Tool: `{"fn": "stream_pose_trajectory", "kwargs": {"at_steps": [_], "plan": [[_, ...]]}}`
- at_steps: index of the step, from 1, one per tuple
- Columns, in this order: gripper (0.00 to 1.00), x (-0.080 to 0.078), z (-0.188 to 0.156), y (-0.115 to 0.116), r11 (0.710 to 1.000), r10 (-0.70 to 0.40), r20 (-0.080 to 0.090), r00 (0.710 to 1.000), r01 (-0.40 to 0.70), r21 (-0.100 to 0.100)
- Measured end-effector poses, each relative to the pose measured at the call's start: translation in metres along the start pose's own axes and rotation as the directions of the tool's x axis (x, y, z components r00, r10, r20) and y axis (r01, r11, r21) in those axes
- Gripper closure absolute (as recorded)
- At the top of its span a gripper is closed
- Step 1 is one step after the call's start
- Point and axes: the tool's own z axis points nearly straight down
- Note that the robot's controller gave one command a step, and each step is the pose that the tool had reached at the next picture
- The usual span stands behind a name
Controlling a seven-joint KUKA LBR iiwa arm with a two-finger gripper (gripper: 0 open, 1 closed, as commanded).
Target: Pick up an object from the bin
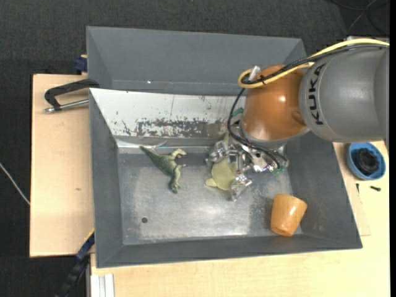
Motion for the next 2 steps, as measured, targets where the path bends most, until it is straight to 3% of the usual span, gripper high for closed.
{"fn": "stream_pose_trajectory", "kwargs": {"at_steps": [1, 2], "plan": [[1.00, -0.001, -0.002, -0.001, 1.000, 0.002, 0.004, 1.000, -0.002, 0.002], [1.00, 0.008, -0.177, -0.011, 1.000, -0.010, 0.008, 1.000, 0.010, 0.007]]}}
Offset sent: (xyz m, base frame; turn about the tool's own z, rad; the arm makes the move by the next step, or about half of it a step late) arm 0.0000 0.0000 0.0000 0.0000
